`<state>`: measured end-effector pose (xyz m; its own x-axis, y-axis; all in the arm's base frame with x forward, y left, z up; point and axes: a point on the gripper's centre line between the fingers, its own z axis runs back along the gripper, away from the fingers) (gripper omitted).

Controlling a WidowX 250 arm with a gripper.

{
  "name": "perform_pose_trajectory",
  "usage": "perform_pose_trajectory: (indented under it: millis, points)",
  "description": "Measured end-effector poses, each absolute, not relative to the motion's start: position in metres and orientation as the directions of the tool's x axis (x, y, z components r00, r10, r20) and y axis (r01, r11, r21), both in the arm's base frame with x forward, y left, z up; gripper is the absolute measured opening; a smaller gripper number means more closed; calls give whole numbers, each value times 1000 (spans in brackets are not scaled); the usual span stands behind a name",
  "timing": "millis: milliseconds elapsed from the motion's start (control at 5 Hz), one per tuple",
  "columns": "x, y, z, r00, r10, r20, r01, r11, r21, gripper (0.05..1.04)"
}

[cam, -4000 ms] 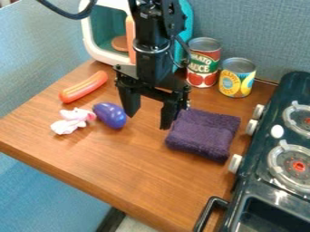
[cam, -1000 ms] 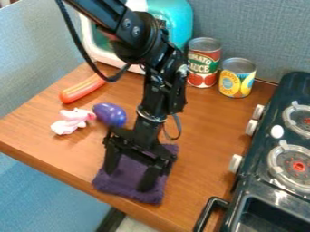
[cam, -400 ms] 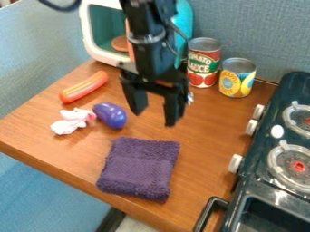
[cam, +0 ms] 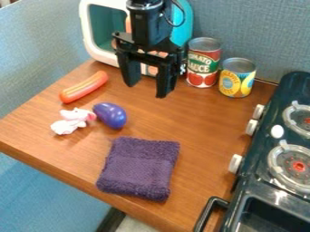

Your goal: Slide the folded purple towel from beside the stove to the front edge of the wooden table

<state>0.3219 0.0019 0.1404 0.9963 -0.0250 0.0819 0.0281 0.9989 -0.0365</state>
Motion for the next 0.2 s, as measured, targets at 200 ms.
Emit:
perform_pose_trajectory:
  millis: [200]
  points:
    - [321, 2, 140, 997, -20, 72, 22, 999, -36, 1001]
